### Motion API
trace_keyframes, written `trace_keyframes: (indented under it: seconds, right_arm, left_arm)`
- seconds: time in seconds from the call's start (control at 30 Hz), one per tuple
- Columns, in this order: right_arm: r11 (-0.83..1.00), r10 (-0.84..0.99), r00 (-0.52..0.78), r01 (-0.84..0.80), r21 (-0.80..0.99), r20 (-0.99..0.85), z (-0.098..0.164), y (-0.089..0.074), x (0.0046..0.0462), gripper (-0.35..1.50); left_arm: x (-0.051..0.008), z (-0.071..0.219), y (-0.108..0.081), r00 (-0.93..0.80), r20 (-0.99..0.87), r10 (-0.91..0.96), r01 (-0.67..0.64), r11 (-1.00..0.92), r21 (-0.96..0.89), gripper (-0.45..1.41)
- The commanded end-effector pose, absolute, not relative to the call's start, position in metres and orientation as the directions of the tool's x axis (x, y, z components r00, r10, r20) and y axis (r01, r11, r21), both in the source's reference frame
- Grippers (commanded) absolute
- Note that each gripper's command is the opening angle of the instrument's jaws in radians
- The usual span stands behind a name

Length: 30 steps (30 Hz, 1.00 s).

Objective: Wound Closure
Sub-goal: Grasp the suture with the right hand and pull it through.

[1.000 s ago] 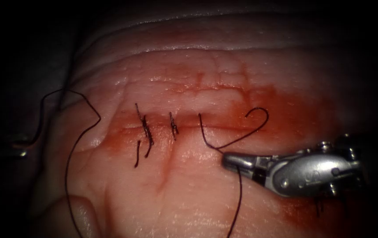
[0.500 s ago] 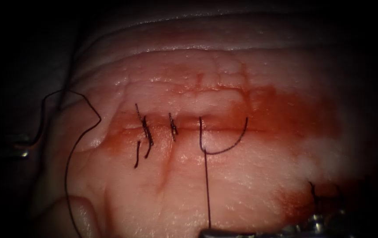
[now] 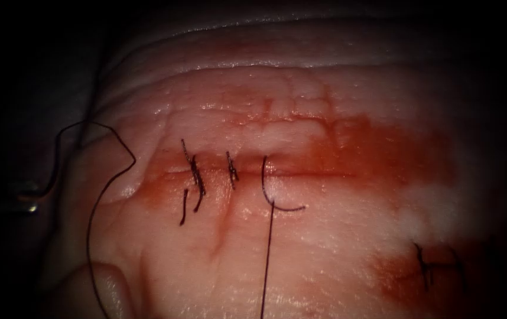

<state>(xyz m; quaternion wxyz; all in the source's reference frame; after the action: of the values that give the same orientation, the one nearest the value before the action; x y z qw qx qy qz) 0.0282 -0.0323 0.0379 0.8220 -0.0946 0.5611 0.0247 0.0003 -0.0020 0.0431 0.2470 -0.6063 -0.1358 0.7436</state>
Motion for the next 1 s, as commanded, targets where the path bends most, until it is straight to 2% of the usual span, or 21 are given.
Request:
trace_keyframes:
  seconds: [0.03,0.97,1.0]
  right_arm:
    - [0.982,-0.067,0.365,-0.142,-0.127,-0.928,0.0380,-0.0333,0.0289,-0.35]
    - [0.988,-0.064,0.330,-0.110,-0.106,-0.942,0.0351,-0.0357,0.0300,-0.35]
    - [0.989,-0.055,0.332,-0.115,-0.098,-0.942,0.0353,-0.0353,0.0301,0.05]
  left_arm:
    - [-0.0003,0.0436,-0.0022,-0.142,-0.835,0.532,-0.202,-0.841,-0.502,-0.45]
    - [-0.0003,0.0436,-0.0022,-0.141,-0.835,0.532,-0.200,-0.841,-0.502,-0.45]
    - [-0.0004,0.0436,-0.0022,-0.141,-0.835,0.532,-0.200,-0.841,-0.502,-0.45]
